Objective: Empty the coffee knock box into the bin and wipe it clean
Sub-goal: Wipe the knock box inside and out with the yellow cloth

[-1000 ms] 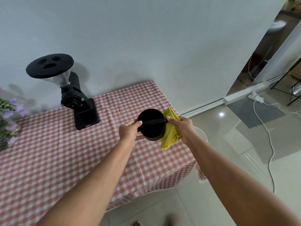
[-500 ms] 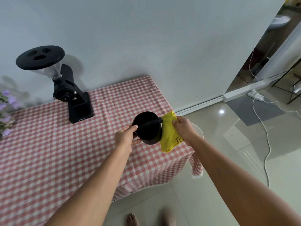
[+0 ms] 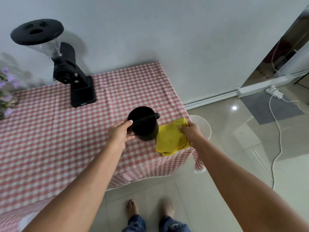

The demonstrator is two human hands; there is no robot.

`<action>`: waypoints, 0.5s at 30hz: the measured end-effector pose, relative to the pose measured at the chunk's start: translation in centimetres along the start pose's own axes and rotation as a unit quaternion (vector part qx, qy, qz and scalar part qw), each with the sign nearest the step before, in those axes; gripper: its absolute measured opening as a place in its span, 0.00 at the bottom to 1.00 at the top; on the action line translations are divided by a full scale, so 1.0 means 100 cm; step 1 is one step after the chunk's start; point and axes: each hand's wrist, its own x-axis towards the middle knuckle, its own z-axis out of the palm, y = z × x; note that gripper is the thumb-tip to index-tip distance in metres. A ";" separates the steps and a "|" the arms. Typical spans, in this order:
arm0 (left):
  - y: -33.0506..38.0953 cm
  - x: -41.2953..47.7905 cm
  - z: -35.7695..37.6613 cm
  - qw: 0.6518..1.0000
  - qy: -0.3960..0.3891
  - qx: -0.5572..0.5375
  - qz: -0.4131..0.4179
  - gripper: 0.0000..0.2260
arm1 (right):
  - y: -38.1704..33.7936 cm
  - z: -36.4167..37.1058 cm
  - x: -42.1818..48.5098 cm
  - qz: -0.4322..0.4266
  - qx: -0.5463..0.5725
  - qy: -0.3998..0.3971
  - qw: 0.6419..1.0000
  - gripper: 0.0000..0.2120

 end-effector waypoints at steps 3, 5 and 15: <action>-0.008 -0.002 0.004 1.000 -0.001 0.003 -0.008 0.11 | 0.009 -0.006 0.007 -0.028 -0.094 0.050 0.994 0.18; -0.010 -0.003 0.007 1.000 -0.002 0.002 -0.010 0.14 | 0.012 -0.007 0.010 -0.052 -0.138 0.067 0.987 0.17; -0.009 0.001 0.014 1.000 0.012 0.000 -0.008 0.12 | 0.013 -0.017 0.018 -0.100 -0.192 0.113 0.970 0.13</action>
